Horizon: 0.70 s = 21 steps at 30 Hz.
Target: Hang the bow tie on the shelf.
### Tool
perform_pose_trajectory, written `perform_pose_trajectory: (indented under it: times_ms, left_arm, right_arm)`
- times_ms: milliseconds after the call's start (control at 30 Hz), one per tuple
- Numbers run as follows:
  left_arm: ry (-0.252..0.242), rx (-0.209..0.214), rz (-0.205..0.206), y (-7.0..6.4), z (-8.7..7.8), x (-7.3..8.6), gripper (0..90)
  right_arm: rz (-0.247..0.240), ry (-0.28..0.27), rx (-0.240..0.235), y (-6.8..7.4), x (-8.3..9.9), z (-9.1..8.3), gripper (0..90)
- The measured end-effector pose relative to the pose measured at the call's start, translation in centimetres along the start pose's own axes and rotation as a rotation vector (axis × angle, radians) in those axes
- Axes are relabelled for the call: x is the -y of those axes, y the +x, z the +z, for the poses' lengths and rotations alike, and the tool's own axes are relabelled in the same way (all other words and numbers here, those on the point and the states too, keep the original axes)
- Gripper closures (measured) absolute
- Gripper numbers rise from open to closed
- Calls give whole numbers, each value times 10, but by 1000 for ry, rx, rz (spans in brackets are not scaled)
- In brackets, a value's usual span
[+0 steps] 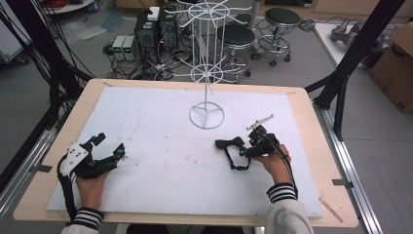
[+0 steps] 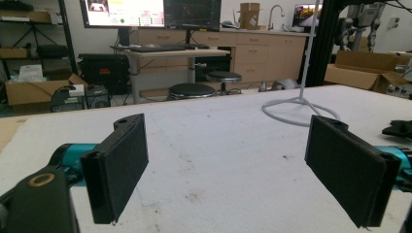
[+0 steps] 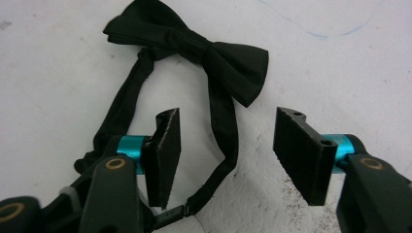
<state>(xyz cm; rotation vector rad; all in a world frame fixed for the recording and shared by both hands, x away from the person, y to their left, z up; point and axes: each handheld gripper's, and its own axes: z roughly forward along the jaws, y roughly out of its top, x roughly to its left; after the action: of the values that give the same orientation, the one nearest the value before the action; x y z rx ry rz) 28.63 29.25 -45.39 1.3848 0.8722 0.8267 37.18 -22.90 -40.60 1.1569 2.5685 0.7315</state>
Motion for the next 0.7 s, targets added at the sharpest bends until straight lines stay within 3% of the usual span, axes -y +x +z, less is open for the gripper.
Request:
perform_pose_trajectory:
  times_ms: [67, 133, 300, 700]
  left_arm:
    - [0, 0, -1, 0, 0, 0, 160]
    - [0, 0, -1, 0, 0, 0, 160]
    - [0, 1, 2, 0, 0, 0, 160]
    - [0, 1, 0, 0, 0, 0, 160]
  right_arm:
    - [-6, 30, -1, 0, -3, 1, 455]
    - [-24, 26, 1, 0, -5, 3, 480]
    - [-18, 72, -2, 0, -5, 9, 523]
    - [-5, 104, 1, 1, -6, 12, 648]
